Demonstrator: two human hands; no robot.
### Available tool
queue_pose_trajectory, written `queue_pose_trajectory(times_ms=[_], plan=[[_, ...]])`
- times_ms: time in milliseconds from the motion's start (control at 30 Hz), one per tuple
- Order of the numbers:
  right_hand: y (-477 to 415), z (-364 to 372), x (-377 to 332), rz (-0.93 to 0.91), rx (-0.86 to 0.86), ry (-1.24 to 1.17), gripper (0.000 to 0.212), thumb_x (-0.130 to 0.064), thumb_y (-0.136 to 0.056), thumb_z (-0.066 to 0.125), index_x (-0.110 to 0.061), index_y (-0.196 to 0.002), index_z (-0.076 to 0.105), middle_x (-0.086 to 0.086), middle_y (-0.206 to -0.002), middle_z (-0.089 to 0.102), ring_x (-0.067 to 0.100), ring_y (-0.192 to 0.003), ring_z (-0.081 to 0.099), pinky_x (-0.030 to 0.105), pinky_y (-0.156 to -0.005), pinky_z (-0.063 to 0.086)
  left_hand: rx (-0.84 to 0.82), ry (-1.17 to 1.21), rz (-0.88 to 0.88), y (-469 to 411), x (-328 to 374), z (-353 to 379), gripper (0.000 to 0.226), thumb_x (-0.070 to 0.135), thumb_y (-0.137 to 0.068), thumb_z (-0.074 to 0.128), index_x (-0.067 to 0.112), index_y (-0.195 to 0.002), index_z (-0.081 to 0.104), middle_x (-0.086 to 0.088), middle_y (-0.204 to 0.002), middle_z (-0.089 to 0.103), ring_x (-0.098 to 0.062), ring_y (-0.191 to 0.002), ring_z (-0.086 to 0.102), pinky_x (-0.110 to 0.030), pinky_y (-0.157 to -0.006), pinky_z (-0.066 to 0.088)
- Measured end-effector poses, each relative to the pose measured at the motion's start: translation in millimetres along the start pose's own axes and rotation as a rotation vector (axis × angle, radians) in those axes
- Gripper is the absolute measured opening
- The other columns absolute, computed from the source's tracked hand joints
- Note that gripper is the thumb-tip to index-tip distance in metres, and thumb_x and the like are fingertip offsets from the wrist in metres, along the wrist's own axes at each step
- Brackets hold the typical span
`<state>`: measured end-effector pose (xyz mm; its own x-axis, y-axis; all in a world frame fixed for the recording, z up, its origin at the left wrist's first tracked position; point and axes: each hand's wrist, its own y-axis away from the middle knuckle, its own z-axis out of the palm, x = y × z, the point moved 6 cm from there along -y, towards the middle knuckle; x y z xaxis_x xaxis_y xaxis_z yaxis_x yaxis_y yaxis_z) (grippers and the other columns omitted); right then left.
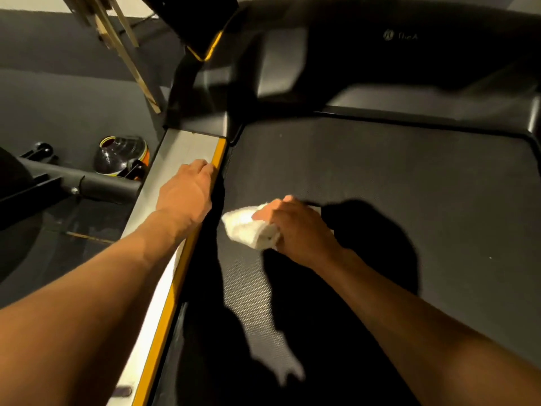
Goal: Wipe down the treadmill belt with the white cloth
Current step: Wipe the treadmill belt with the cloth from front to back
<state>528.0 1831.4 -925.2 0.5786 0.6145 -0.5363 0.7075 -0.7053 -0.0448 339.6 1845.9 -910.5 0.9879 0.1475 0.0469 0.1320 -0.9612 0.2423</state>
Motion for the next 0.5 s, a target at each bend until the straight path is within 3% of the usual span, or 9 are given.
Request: queue_pose_trajectory(times_ms=[33, 100, 133, 200, 267, 367, 400, 467, 500], plan=[[-11.4, -8.1, 4.4, 0.028, 0.073, 0.035, 0.024, -0.024, -0.080, 0.058, -0.019, -0.101, 0.069, 0.007, -0.093, 0.067, 0.032, -0.084, 0.059, 0.035, -0.068, 0.049, 0.010, -0.001, 0.009, 0.0, -0.2, 0.8, 0.058, 0.004, -0.082, 0.060, 0.006, -0.137, 0.043, -0.011, -0.137, 0.044, -0.034, -0.118, 0.045, -0.047, -0.095, 0.047], [-41.2, -31.9, 32.2, 0.265, 0.204, 0.200, 0.029, -0.039, -0.080, 0.064, -0.021, -0.104, 0.064, 0.006, -0.092, 0.065, 0.032, -0.083, 0.059, 0.033, -0.064, 0.047, 0.013, 0.003, 0.027, 0.2, 0.9, 1.0, 0.058, 0.001, -0.084, 0.057, 0.005, -0.139, 0.041, -0.013, -0.138, 0.042, -0.035, -0.119, 0.044, -0.048, -0.096, 0.046], [-52.9, -35.8, 46.9, 0.395, 0.172, 0.247, 0.036, -0.041, -0.081, 0.065, -0.022, -0.112, 0.061, 0.005, -0.098, 0.062, 0.031, -0.089, 0.058, 0.035, -0.069, 0.047, 0.016, 0.004, 0.030, -0.4, 0.9, -0.4, 0.058, 0.000, -0.084, 0.056, 0.005, -0.140, 0.040, -0.013, -0.139, 0.041, -0.035, -0.119, 0.044, -0.048, -0.097, 0.046], [-64.5, -23.5, 57.8, 0.478, 0.019, 0.216, 0.035, -0.029, -0.086, 0.060, -0.022, -0.120, 0.057, 0.006, -0.108, 0.059, 0.031, -0.101, 0.055, 0.038, -0.078, 0.046, 0.018, -0.004, 0.020, -2.1, 0.7, -3.2, 0.057, -0.002, -0.085, 0.053, 0.005, -0.140, 0.041, -0.013, -0.138, 0.042, -0.035, -0.118, 0.044, -0.048, -0.096, 0.046], [-62.2, 2.3, 42.0, 0.292, -0.109, 0.228, 0.026, -0.024, -0.084, 0.059, -0.025, -0.110, 0.062, 0.005, -0.104, 0.060, 0.029, -0.097, 0.057, 0.036, -0.076, 0.046, 0.000, -0.013, -0.003, -2.5, 2.5, -3.0, 0.054, -0.001, -0.086, 0.051, 0.005, -0.139, 0.042, -0.012, -0.136, 0.043, -0.034, -0.117, 0.044, -0.049, -0.094, 0.047], [-17.8, 36.0, -2.7, -0.068, -0.207, 0.041, 0.021, -0.033, -0.081, 0.055, -0.025, -0.098, 0.064, 0.002, -0.099, 0.065, 0.023, -0.093, 0.062, 0.034, -0.076, 0.050, -0.009, -0.045, -0.040, -1.2, 6.4, -0.5, 0.054, 0.003, -0.083, 0.058, 0.005, -0.136, 0.045, -0.011, -0.132, 0.045, -0.033, -0.116, 0.044, -0.047, -0.089, 0.049], [-12.6, 28.6, -8.9, -0.142, -0.162, -0.016, 0.027, -0.036, -0.079, 0.049, -0.023, -0.097, 0.066, 0.002, -0.097, 0.067, 0.020, -0.091, 0.061, 0.032, -0.075, 0.051, -0.007, -0.056, -0.046, -0.5, 8.2, 0.6, 0.055, 0.004, -0.083, 0.061, 0.005, -0.135, 0.045, -0.012, -0.131, 0.045, -0.033, -0.116, 0.044, -0.046, -0.089, 0.049], [-25.1, 3.4, 1.2, -0.070, 0.046, 0.014, 0.036, -0.041, -0.078, 0.045, -0.021, -0.096, 0.070, 0.004, -0.090, 0.069, 0.018, -0.081, 0.056, 0.031, -0.069, 0.045, -0.001, -0.060, -0.054, 0.4, 10.6, 2.1, 0.052, 0.005, -0.083, 0.059, 0.003, -0.133, 0.044, -0.014, -0.129, 0.045, -0.034, -0.116, 0.043, -0.046, -0.089, 0.047], [-33.6, -14.0, 14.9, 0.065, 0.167, 0.109, 0.034, -0.043, -0.080, 0.047, -0.024, -0.096, 0.069, 0.002, -0.087, 0.068, 0.020, -0.079, 0.057, 0.031, -0.065, 0.041, -0.002, -0.055, -0.051, 0.7, 11.4, 2.4, 0.051, 0.005, -0.084, 0.058, 0.002, -0.133, 0.044, -0.015, -0.129, 0.045, -0.035, -0.115, 0.043, -0.046, -0.090, 0.046]])
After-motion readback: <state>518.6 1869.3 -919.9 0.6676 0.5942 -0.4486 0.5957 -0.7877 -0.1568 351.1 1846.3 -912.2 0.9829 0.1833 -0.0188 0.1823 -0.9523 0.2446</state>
